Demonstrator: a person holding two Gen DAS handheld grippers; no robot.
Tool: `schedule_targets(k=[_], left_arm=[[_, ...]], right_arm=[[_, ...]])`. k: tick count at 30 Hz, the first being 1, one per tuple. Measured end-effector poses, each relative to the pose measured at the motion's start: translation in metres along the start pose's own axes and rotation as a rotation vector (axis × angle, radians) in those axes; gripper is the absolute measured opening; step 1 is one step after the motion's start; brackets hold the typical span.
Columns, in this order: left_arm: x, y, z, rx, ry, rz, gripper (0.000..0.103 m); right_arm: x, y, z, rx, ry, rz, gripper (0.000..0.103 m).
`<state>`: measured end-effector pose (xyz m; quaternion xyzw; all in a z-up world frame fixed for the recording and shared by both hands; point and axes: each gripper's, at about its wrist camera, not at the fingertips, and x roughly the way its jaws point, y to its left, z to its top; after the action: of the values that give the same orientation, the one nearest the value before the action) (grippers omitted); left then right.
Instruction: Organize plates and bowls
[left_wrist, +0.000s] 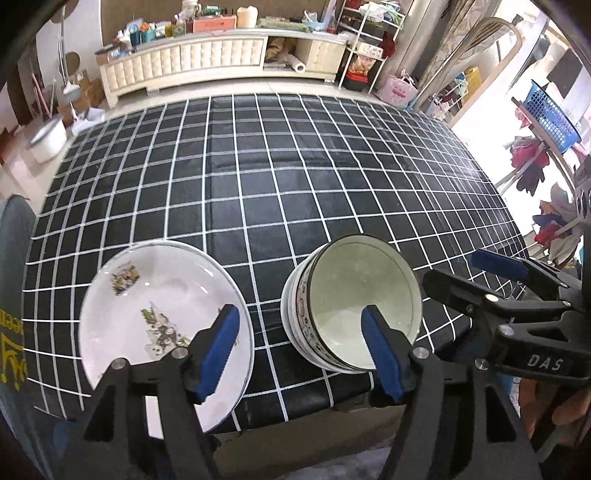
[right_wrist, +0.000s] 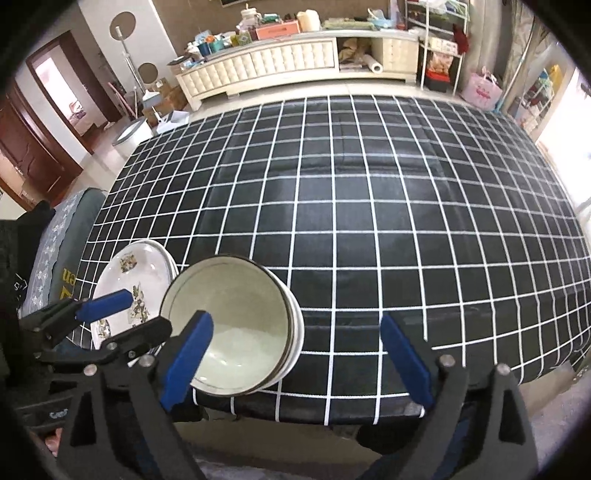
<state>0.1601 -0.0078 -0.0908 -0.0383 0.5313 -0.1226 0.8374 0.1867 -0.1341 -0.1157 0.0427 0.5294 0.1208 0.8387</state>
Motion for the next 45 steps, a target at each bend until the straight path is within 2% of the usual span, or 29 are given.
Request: schedule_targets(k=[9, 14, 24, 25, 27, 29, 32, 36, 43, 45], left_arm=[[0.032, 0.015, 0.001, -0.028, 0.065, -0.046, 0.066], [0.043, 0.012, 0.001, 0.01, 0.085, -0.055, 0.066], [0.067, 0.007, 0.0, 0.051, 0.125, -0.071, 0.066], [0.07, 0.008, 0.0, 0.052, 0.128, -0.077, 0.065], [0.073, 0.009, -0.001, 0.052, 0.133, -0.089, 0.058], [0.077, 0.008, -0.001, 0.056, 0.142, -0.095, 0.05], [0.085, 0.009, -0.003, 0.058, 0.163, -0.103, 0.042], [0.089, 0.01, -0.004, 0.056, 0.168, -0.11, 0.041], [0.094, 0.012, -0.004, 0.064, 0.171, -0.127, 0.041], [0.094, 0.014, -0.002, 0.064, 0.171, -0.129, 0.041]], right_arm=[[0.024, -0.012, -0.001, 0.073, 0.073, 0.059, 0.094], [0.033, -0.011, 0.002, 0.068, 0.094, 0.06, 0.094], [0.05, -0.019, -0.002, 0.115, 0.14, 0.159, 0.094], [0.052, -0.021, -0.003, 0.126, 0.143, 0.176, 0.093], [0.054, -0.023, -0.003, 0.123, 0.149, 0.187, 0.086], [0.057, -0.02, -0.003, 0.111, 0.161, 0.184, 0.075], [0.066, -0.024, -0.007, 0.141, 0.2, 0.216, 0.067], [0.072, -0.026, -0.011, 0.152, 0.215, 0.2, 0.064], [0.083, -0.036, -0.018, 0.235, 0.26, 0.333, 0.063], [0.083, -0.038, -0.02, 0.244, 0.257, 0.341, 0.062]])
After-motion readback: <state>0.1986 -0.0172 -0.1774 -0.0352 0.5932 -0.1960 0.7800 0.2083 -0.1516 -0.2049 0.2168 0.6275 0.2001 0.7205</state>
